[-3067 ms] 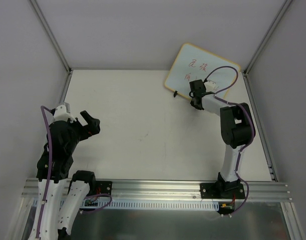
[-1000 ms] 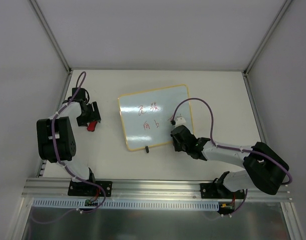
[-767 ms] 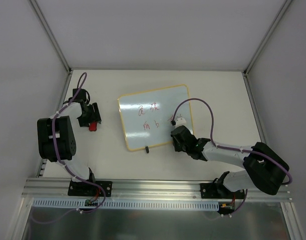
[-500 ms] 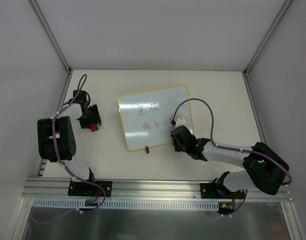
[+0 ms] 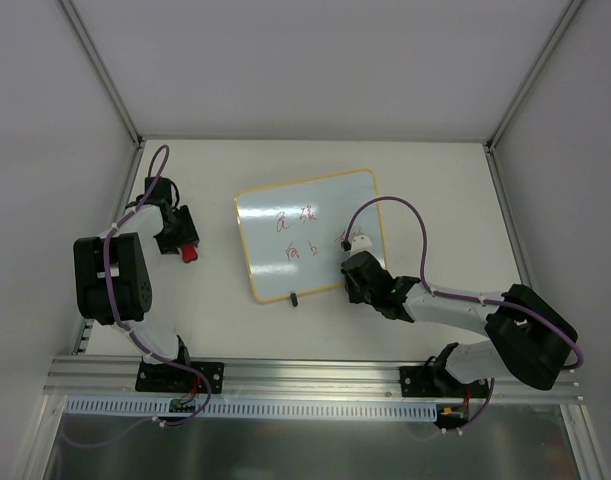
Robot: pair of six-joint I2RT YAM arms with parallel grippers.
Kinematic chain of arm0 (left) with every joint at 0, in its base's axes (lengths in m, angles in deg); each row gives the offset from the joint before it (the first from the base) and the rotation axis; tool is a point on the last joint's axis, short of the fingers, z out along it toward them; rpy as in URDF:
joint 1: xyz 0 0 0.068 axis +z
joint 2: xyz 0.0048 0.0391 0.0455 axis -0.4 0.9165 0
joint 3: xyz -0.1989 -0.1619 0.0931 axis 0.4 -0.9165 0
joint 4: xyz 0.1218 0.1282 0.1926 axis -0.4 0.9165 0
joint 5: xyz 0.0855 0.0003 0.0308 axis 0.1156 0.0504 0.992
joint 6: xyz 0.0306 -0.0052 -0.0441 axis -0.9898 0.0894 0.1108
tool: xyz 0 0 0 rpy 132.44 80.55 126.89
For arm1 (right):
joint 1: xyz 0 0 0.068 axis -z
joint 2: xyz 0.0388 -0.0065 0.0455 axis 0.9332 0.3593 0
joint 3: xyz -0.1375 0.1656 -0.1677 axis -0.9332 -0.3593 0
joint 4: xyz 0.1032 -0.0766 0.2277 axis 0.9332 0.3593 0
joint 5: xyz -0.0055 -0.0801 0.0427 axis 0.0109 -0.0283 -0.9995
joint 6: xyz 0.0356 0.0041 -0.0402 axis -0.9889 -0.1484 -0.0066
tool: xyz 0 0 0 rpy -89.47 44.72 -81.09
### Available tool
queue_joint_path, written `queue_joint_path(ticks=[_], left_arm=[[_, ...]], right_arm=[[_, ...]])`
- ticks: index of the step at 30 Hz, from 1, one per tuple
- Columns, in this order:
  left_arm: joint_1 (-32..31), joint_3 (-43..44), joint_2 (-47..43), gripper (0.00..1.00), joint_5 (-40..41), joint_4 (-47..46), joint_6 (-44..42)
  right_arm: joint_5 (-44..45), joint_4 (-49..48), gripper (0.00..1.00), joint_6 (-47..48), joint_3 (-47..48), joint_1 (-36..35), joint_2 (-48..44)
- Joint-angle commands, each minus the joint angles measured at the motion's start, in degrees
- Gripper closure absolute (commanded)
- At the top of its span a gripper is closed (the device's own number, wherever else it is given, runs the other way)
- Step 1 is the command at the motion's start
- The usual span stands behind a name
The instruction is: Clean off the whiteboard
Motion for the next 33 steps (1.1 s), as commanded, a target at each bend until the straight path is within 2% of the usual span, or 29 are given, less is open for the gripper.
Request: queue_joint_path(ticks=[1, 4, 11, 14, 21, 23, 25, 28, 31, 33], left_arm=[[0.4, 1.9, -1.7, 0.48, 1.1, -0.3, 1.8], [0.4, 1.6, -1.8, 0.54, 0.8, -0.4, 2.0], [0.4, 0.5, -1.2, 0.56, 0.6, -0.4, 2.5], [0.4, 0.2, -1.5, 0.64, 0.6, -0.4, 2.6], [0.4, -0.7, -2.7, 0.70, 0.6, -0.4, 2.3], [0.4, -1.3, -2.1, 0.70, 0.6, -0.4, 2.3], [0.4, -1.6, -1.6, 0.59, 0.6, -0.5, 2.5], [0.4, -1.5, -1.2, 0.53, 0.6, -0.7, 3.1], [0.4, -1.4, -1.3, 0.52, -0.8, -0.7, 3.6], [0.4, -1.3, -1.4, 0.56, -0.5, -0.7, 3.6]], right_arm=[[-3.8, -0.9, 1.00, -0.8, -1.0, -1.1, 0.0], [-3.8, -1.0, 1.00, -0.9, -0.9, -1.1, 0.1], [-3.8, -1.0, 1.00, -0.9, -1.0, -1.1, 0.3], [-3.5, -0.9, 1.00, -1.1, -1.2, -1.1, 0.1], [-3.2, -0.9, 1.00, -1.1, -1.2, -1.1, -0.4], [-3.2, -0.9, 1.00, -0.9, -1.2, -1.2, -0.3], [-3.2, -1.0, 1.00, -0.8, -1.2, -1.3, -0.4], [-3.2, -1.0, 1.00, -0.8, -1.3, -1.4, -0.5], [-3.2, -0.9, 1.00, -1.0, -1.3, -1.5, -0.7], [-3.2, -0.9, 1.00, -1.0, -1.5, -1.7, -0.9]])
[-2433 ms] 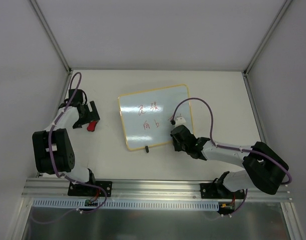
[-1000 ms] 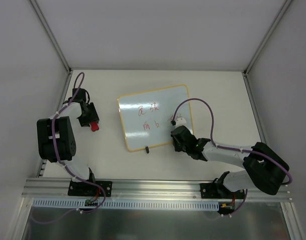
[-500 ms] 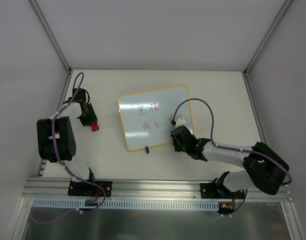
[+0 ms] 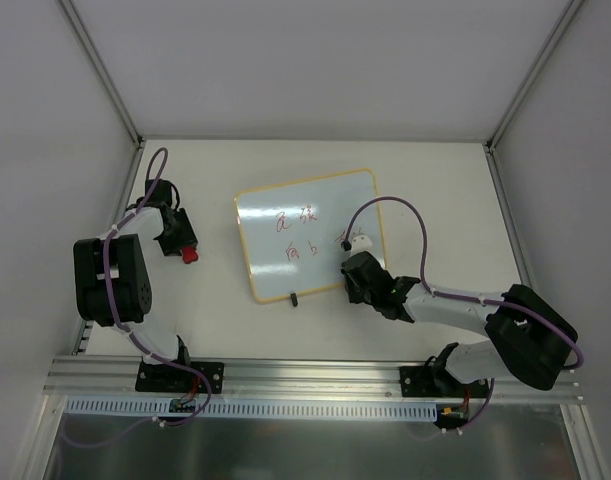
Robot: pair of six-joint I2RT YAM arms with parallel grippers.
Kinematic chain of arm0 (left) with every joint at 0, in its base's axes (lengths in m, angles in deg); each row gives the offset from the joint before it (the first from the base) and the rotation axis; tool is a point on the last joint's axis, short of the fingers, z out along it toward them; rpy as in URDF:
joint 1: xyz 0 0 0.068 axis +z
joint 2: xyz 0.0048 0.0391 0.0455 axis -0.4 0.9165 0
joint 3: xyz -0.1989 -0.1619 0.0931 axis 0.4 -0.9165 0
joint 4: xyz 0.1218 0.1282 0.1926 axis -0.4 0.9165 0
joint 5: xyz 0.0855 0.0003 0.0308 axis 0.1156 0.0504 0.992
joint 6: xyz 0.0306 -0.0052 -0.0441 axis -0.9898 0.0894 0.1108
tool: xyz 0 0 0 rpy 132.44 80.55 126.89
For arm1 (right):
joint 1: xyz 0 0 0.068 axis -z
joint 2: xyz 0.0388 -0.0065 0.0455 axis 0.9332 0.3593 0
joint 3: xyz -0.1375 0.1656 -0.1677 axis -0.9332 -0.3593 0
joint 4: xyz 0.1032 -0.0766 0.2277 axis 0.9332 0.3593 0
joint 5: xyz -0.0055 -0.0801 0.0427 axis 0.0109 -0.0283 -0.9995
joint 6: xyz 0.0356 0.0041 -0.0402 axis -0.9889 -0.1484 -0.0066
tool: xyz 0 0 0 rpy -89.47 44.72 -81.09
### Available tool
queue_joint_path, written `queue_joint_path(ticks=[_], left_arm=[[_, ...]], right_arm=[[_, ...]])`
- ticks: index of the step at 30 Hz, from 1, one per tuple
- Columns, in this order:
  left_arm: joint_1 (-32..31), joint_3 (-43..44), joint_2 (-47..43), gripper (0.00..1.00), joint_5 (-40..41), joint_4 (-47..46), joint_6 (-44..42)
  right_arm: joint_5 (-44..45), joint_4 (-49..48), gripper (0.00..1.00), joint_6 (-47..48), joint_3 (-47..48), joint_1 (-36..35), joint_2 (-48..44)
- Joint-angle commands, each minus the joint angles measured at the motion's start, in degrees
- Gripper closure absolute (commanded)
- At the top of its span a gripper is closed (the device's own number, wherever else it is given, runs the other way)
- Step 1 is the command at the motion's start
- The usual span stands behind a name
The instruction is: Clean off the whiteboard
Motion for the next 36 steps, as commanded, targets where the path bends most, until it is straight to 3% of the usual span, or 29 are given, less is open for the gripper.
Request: queue_joint_path(ticks=[1, 5, 10, 13, 18, 26, 34, 36], left_arm=[[0.4, 0.2, -0.9, 0.58, -0.7, -0.4, 0.9], [0.4, 0.6, -1.1, 0.64, -0.6, -0.3, 0.6], [0.4, -0.2, -1.8, 0.83, -1.5, -0.2, 0.7], [0.0, -1.5, -6.4, 0.89, -3.1, -0.1, 0.6], [-7.1, -2.4, -18.8, 0.87, -4.1, 0.3, -2.1], [-21.5, -1.3, -32.5, 0.85, -2.3, 1.3, -7.5], [-29.4, -0.8, -35.4, 0.85, -0.7, 1.5, -15.6], [-31.4, -0.1, -34.3, 0.85, -0.4, 1.5, -17.3]], right_arm=[[-3.3, -0.7, 1.00, -1.0, -1.4, -1.6, -1.0], [-3.0, -0.7, 1.00, -1.2, -1.9, -1.7, -1.0], [-2.3, -0.7, 1.00, -1.5, -2.5, -2.0, -1.1], [-1.9, -0.7, 1.00, -1.7, -2.7, -2.1, -1.9], [-1.1, -0.6, 0.99, -1.4, -2.5, -2.2, -3.2], [1.5, -1.2, 0.85, -0.4, -3.1, -2.5, -4.6], [3.3, -4.7, 0.73, 0.1, -5.1, -2.6, -7.2], [3.3, -4.9, 0.66, 0.3, -5.5, -2.6, -7.9]])
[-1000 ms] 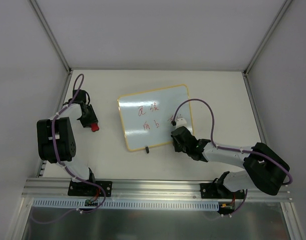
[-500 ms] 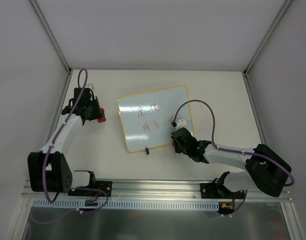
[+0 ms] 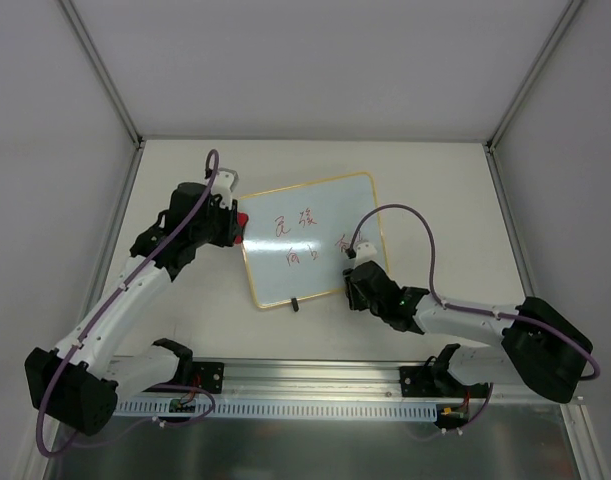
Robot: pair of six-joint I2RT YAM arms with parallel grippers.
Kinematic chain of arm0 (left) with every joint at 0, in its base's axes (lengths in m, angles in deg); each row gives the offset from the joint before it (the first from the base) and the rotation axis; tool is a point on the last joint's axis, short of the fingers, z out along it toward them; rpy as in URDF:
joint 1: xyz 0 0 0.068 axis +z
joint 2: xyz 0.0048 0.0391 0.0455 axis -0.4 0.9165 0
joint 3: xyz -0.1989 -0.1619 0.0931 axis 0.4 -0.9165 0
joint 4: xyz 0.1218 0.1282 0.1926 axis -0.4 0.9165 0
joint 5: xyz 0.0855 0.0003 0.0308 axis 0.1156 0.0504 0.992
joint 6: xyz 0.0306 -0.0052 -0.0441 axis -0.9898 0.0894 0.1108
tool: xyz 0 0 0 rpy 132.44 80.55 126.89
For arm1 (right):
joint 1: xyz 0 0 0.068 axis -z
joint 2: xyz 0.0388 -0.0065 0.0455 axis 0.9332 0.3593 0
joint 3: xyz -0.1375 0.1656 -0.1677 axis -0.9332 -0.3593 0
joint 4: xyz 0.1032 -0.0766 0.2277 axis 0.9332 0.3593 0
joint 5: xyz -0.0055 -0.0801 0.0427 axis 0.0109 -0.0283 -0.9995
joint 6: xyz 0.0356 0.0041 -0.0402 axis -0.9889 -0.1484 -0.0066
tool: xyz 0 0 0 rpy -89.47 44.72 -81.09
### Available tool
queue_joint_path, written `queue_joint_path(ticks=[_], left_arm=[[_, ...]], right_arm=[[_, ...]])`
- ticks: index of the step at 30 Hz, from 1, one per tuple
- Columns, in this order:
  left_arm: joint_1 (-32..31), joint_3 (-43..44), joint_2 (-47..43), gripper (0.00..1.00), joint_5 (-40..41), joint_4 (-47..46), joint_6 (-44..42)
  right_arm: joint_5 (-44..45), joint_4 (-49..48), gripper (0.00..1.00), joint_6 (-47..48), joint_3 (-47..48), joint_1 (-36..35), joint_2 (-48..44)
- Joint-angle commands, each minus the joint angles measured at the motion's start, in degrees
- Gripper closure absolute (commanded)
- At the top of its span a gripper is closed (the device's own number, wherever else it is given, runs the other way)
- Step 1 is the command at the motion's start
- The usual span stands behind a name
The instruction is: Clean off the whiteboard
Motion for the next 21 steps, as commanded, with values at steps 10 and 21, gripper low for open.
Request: queue_joint_path(ticks=[10, 21], left_arm=[[-7.0, 8.0, 5.8, 0.86, 3.6, 0.7, -6.9], [-8.2, 9.8, 7.6, 0.85, 2.8, 0.6, -9.6]], right_arm=[[0.8, 5.2, 0.32, 6.9, -0.6, 1.5, -16.1], [-30.9, 10.4, 0.11, 13.6, 1.3, 35.3, -25.7]])
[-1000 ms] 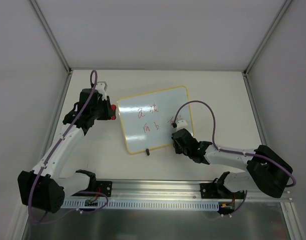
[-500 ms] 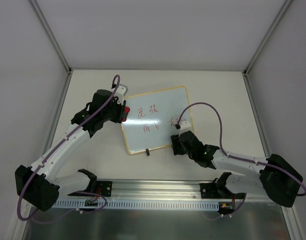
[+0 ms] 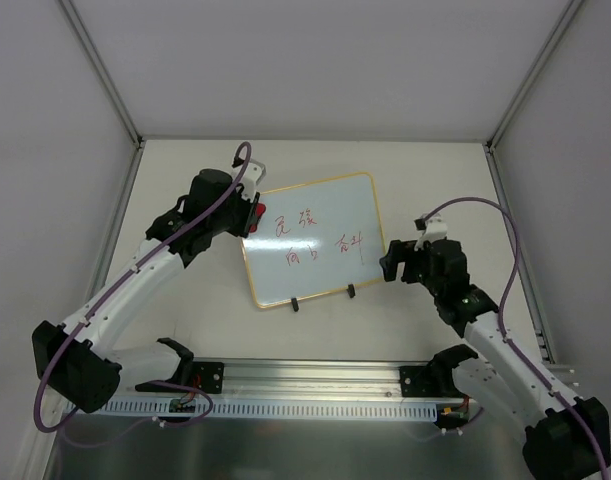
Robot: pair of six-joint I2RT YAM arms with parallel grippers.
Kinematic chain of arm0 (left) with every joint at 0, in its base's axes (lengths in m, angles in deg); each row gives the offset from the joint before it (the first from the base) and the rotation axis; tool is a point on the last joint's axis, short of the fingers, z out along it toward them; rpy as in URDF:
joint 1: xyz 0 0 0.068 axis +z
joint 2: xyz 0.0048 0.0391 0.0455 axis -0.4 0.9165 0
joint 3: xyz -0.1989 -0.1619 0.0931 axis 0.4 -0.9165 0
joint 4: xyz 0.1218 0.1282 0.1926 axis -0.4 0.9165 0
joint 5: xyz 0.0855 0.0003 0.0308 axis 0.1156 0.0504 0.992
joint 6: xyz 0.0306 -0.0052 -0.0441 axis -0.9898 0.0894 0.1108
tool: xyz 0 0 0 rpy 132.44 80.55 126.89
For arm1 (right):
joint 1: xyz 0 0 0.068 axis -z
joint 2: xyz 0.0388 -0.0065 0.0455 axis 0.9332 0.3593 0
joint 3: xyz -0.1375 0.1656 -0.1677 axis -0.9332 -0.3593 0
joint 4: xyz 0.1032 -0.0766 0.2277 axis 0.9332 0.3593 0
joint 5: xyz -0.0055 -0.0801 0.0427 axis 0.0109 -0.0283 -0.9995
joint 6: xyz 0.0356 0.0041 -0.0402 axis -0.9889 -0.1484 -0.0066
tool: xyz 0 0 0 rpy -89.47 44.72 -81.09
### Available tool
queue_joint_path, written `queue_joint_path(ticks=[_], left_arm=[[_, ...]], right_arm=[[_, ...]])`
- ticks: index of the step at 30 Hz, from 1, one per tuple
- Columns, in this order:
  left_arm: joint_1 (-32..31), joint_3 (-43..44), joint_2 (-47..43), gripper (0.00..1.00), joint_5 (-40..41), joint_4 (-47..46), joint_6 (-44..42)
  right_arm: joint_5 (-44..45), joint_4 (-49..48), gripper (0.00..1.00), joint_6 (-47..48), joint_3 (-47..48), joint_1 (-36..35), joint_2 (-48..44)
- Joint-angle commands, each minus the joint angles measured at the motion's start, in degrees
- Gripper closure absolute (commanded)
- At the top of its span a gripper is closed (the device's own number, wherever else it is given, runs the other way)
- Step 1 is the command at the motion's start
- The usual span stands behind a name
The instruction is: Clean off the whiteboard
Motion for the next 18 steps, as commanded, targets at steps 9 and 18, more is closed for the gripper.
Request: queue_joint_path(ticks=[9, 18], left_arm=[[-2.4, 2.9, 2.9, 0.85, 0.6, 0.4, -5.2], [-3.3, 5.4, 6.9, 0.86, 0.6, 0.4, -7.8]], right_arm=[[-34.2, -7.9, 0.34, 5.6, 9.6, 20.2, 19.1], [-39.6, -7.9, 0.43, 10.0, 12.5, 20.2, 28.5]])
